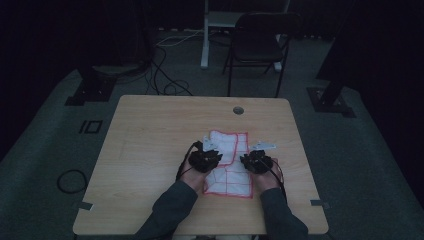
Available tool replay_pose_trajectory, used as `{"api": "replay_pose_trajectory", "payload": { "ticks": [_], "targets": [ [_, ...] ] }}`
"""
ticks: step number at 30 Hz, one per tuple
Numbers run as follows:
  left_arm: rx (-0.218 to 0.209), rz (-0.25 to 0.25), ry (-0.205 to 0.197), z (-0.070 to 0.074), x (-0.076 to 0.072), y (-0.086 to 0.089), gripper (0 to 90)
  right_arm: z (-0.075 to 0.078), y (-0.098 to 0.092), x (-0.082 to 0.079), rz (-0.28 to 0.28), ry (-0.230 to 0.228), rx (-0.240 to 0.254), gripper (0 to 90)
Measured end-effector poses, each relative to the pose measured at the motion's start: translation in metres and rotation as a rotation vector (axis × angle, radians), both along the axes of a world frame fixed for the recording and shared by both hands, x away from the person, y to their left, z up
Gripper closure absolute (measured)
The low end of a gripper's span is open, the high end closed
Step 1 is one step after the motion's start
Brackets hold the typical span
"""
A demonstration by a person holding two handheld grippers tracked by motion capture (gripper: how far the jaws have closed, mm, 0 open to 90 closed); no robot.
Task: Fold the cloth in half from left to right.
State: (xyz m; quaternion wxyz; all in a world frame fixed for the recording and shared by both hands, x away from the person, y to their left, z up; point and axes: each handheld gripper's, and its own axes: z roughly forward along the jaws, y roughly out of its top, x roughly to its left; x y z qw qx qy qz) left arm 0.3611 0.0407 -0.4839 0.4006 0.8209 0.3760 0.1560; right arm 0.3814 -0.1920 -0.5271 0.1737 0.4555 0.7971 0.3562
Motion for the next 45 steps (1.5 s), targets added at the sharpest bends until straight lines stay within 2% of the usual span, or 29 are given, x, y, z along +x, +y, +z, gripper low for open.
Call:
{"api": "replay_pose_trajectory", "payload": {
  "ticks": [1, 2, 5, 10, 13, 18, 22, 25, 30, 32, 34, 35, 37, 45],
  "targets": [
    [-0.001, 0.025, 0.003, -0.001, -0.002, 0.012, 76.5, 0.0, 0.002, 0.001, 0.002, 0.0, -0.001, 73.6],
    [-0.001, 0.025, 0.003, -0.001, -0.002, 0.012, 76.4, 0.0, 0.002, 0.001, 0.002, 0.0, -0.001, 73.6],
    [-0.034, 0.056, 0.02, -0.001, -0.007, 0.027, 75.7, 0.001, 0.008, 0.007, 0.009, -0.003, -0.001, 71.7],
    [-0.05, 0.07, 0.029, -0.005, -0.019, 0.043, 70.7, 0.0, 0.019, 0.016, 0.007, 0.0, -0.015, 69.1],
    [-0.075, 0.067, 0.038, -0.007, -0.026, 0.05, 66.9, 0.0, 0.024, 0.021, 0.004, 0.001, -0.024, 66.8],
    [-0.085, 0.066, 0.05, -0.015, -0.032, 0.052, 60.8, 0.001, 0.029, 0.03, -0.014, 0.0, -0.024, 62.8],
    [-0.096, 0.058, 0.092, -0.026, -0.036, 0.05, 58.6, 0.002, 0.031, 0.037, -0.034, 0.012, -0.014, 60.3],
    [-0.094, 0.051, 0.11, -0.031, -0.037, 0.048, 58.0, -0.002, 0.031, 0.043, -0.048, 0.034, 0.005, 60.2],
    [-0.093, 0.057, 0.132, -0.038, -0.033, 0.043, 58.1, -0.009, 0.033, 0.046, -0.043, 0.05, -0.008, 63.9],
    [-0.084, 0.058, 0.138, -0.039, -0.032, 0.041, 60.0, -0.009, 0.033, 0.046, -0.043, 0.053, -0.003, 67.5],
    [-0.072, 0.053, 0.138, -0.04, -0.033, 0.037, 69.5, -0.008, 0.033, 0.046, -0.022, 0.058, -0.002, 76.4],
    [-0.071, 0.041, 0.131, -0.038, -0.035, 0.035, 79.6, -0.007, 0.034, 0.046, -0.015, 0.05, -0.014, 80.6],
    [-0.071, 0.035, 0.125, -0.036, -0.036, 0.033, 85.7, -0.007, 0.034, 0.045, -0.02, 0.048, -0.015, 83.1],
    [-0.105, -0.043, 0.114, -0.025, -0.045, 0.022, 87.7, -0.003, 0.03, 0.046, -0.035, 0.024, -0.003, 84.7]
  ]
}}
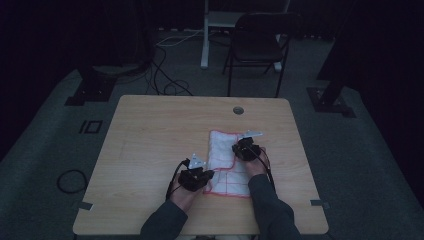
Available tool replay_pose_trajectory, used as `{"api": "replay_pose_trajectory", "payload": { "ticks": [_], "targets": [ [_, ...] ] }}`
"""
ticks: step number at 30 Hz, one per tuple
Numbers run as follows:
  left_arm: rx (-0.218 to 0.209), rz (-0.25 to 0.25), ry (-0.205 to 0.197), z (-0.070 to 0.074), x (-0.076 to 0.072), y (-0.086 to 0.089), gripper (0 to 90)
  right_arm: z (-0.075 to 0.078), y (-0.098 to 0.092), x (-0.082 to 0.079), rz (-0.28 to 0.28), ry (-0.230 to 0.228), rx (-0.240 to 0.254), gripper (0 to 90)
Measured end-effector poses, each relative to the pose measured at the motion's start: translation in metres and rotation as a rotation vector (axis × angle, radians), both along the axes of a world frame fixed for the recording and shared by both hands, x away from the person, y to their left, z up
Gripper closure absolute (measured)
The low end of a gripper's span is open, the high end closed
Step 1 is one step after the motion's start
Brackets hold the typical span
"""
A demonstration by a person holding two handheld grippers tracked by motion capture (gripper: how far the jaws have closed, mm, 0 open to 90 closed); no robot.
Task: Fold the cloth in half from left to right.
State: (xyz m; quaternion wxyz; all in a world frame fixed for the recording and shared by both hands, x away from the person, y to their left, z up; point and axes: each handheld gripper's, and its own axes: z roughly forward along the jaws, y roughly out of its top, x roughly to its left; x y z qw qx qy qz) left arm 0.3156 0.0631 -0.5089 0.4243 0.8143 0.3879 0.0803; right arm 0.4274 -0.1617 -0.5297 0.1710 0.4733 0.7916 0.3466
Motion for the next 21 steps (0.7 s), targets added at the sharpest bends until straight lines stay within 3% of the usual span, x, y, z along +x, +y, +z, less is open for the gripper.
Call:
{"api": "replay_pose_trajectory", "payload": {
  "ticks": [3, 15, 21],
  "targets": [
    [0.004, -0.012, -0.011, 0.002, -0.002, -0.005, 87.7, 0.002, -0.001, 0.001, 0.002, 0.002, -0.005, 84.7],
    [-0.029, -0.063, 0.024, 0.001, -0.003, -0.019, 87.8, 0.007, -0.009, 0.005, -0.007, -0.007, -0.03, 84.6],
    [-0.021, -0.117, 0.016, 0.002, -0.01, -0.038, 87.9, 0.006, -0.014, 0.006, -0.018, -0.006, -0.04, 84.6]
  ]
}}
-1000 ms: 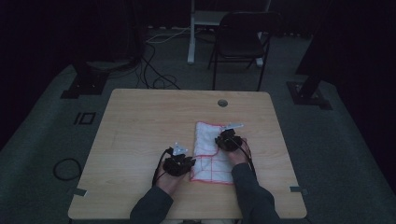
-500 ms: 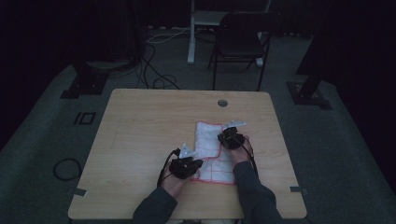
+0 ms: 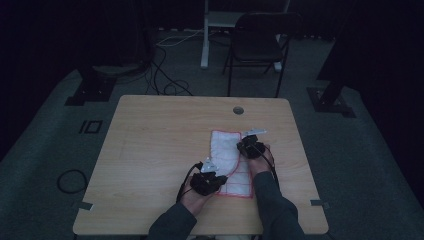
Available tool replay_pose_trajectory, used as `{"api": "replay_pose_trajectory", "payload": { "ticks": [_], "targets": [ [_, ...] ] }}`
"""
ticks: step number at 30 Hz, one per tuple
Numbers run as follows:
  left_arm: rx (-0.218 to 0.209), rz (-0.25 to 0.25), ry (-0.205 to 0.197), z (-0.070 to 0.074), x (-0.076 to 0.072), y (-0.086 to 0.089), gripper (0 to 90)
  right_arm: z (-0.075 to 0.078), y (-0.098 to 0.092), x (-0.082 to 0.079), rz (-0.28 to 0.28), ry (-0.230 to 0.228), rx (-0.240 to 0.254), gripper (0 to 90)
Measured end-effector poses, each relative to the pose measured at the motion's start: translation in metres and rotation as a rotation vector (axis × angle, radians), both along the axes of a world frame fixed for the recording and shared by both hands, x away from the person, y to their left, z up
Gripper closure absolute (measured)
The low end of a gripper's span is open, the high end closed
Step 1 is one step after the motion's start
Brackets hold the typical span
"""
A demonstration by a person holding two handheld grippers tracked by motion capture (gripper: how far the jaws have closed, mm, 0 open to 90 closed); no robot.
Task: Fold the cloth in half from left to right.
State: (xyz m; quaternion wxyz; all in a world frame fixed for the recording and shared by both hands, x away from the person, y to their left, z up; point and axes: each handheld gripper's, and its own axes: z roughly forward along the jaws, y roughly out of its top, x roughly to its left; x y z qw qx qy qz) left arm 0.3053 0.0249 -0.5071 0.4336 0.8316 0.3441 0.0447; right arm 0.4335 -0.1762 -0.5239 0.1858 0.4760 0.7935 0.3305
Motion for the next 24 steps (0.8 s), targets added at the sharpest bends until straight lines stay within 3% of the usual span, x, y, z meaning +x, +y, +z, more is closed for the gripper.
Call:
{"api": "replay_pose_trajectory", "payload": {
  "ticks": [10, 24],
  "targets": [
    [-0.01, -0.052, 0.004, 0.0, -0.002, -0.025, 87.8, 0.001, -0.018, 0.0, -0.027, -0.008, -0.013, 84.7],
    [-0.006, -0.084, 0.017, -0.005, -0.006, -0.043, 87.9, 0.004, -0.029, -0.003, -0.042, -0.02, -0.019, 84.3]
  ]
}}
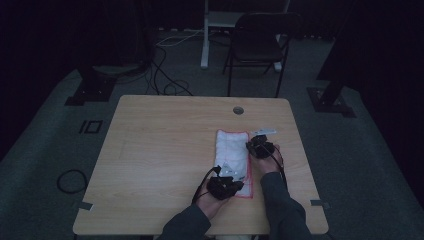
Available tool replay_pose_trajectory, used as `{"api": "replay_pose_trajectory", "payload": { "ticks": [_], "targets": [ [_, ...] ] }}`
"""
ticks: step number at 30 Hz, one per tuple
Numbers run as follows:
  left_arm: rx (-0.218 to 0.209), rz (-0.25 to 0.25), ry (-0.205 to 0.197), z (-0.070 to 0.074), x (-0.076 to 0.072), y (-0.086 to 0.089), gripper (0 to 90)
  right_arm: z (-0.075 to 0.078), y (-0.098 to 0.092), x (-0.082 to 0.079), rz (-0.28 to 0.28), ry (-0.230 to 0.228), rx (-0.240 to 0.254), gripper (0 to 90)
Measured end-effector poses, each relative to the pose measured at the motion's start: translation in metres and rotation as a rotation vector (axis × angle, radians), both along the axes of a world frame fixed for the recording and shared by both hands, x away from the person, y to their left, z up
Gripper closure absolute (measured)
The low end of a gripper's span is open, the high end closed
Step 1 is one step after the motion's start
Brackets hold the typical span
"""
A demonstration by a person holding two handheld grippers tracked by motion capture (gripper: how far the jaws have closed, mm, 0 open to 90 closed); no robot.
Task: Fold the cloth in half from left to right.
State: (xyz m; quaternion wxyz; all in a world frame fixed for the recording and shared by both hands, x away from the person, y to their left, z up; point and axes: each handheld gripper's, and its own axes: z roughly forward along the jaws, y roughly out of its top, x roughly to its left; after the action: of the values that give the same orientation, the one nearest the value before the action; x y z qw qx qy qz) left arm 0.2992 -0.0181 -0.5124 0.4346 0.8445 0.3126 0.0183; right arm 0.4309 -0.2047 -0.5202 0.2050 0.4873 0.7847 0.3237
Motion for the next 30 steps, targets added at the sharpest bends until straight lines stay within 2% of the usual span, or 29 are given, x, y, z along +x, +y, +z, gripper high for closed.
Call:
{"api": "replay_pose_trajectory", "payload": {
  "ticks": [3, 7, 8, 11, 14, 18, 20, 21, 23, 26, 28, 29, 30],
  "targets": [
    [0.01, -0.008, -0.004, -0.003, -0.001, -0.006, 87.7, -0.003, -0.001, 0.001, -0.004, 0.011, -0.002, 84.3],
    [-0.001, -0.012, -0.006, -0.002, -0.002, -0.008, 86.8, -0.004, -0.003, 0.001, -0.004, 0.013, -0.007, 83.6],
    [-0.017, -0.022, -0.002, -0.001, -0.002, -0.008, 85.3, -0.005, -0.003, 0.001, -0.005, 0.016, -0.008, 82.4],
    [-0.02, -0.029, -0.013, 0.002, -0.003, -0.007, 81.1, -0.007, -0.006, 0.002, -0.004, 0.04, -0.009, 72.6],
    [-0.027, -0.024, -0.033, 0.008, -0.001, -0.005, 79.4, -0.008, -0.007, 0.002, -0.007, 0.049, -0.015, 69.2],
    [-0.025, 0.015, -0.068, 0.017, 0.006, 0.005, 78.4, -0.008, -0.011, 0.001, -0.014, 0.045, -0.01, 66.5],
    [-0.029, 0.026, -0.07, 0.019, 0.008, 0.007, 77.8, -0.007, -0.012, 0.001, -0.015, 0.039, -0.011, 66.5],
    [-0.019, 0.046, -0.087, 0.021, 0.013, 0.012, 77.3, -0.006, -0.013, 0.001, -0.018, 0.037, -0.009, 66.5],
    [-0.015, 0.056, -0.093, 0.021, 0.015, 0.015, 77.2, -0.006, -0.013, 0.001, -0.022, 0.035, -0.008, 66.4],
    [-0.005, 0.102, -0.112, 0.021, 0.026, 0.026, 76.5, -0.004, -0.015, 0.002, -0.032, 0.026, -0.004, 66.5],
    [-0.002, 0.115, -0.119, 0.021, 0.029, 0.029, 75.4, -0.003, -0.016, 0.002, -0.033, 0.023, -0.004, 66.5],
    [-0.001, 0.136, -0.132, 0.02, 0.036, 0.035, 74.9, -0.003, -0.016, 0.002, -0.034, 0.022, -0.002, 66.5],
    [-0.001, 0.136, -0.132, 0.02, 0.036, 0.035, 74.3, -0.003, -0.016, 0.003, -0.035, 0.022, 0.0, 66.4]
  ]
}}
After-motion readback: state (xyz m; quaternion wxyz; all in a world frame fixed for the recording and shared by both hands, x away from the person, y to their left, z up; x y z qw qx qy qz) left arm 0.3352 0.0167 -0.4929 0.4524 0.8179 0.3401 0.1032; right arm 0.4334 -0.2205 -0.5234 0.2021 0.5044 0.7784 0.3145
